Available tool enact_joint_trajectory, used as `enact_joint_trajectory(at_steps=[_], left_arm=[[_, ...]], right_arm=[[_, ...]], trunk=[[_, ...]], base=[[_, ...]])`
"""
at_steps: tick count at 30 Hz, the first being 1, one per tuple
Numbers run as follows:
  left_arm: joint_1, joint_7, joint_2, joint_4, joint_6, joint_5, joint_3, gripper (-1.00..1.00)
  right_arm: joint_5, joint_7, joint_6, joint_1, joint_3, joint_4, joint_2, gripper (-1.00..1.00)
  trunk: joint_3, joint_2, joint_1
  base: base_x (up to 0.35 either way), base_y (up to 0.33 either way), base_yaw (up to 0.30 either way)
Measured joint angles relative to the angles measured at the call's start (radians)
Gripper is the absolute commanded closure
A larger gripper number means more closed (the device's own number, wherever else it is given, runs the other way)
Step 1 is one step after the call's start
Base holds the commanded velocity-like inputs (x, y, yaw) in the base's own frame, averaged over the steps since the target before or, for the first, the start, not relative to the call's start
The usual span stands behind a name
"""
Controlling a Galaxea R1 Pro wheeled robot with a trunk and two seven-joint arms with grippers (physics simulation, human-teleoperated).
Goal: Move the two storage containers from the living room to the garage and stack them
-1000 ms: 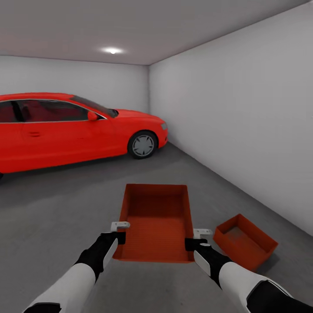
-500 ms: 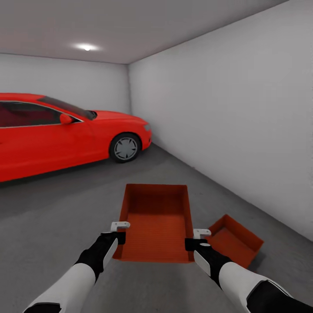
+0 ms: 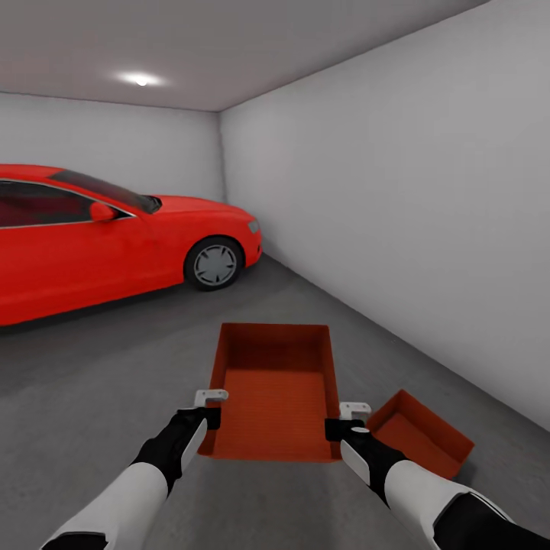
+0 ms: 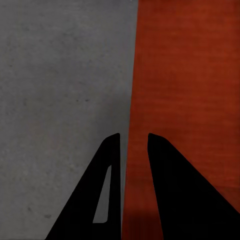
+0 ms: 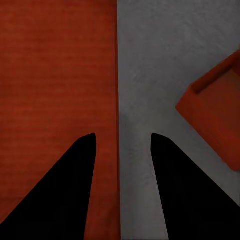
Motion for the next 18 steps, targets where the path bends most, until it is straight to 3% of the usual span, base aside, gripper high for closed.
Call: enact_joint_trajectory(at_steps=[10, 18], left_arm=[[0.0, 0.0, 0.0, 0.0, 0.0, 0.0, 0.0, 1.0], [0.0, -0.003, 0.0, -0.001, 0.001, -0.006, 0.003, 1.0]], right_arm=[[0.0, 0.0, 0.0, 0.0, 0.0, 0.0, 0.0, 1.0], [0.001, -0.001, -0.001, 0.001, -0.002, -0.001, 0.001, 1.0]], trunk=[[0.0, 0.0, 0.0], [0.0, 0.0, 0.0]], base=[[0.321, 0.0, -0.002], [0.28, 0.0, -0.195]])
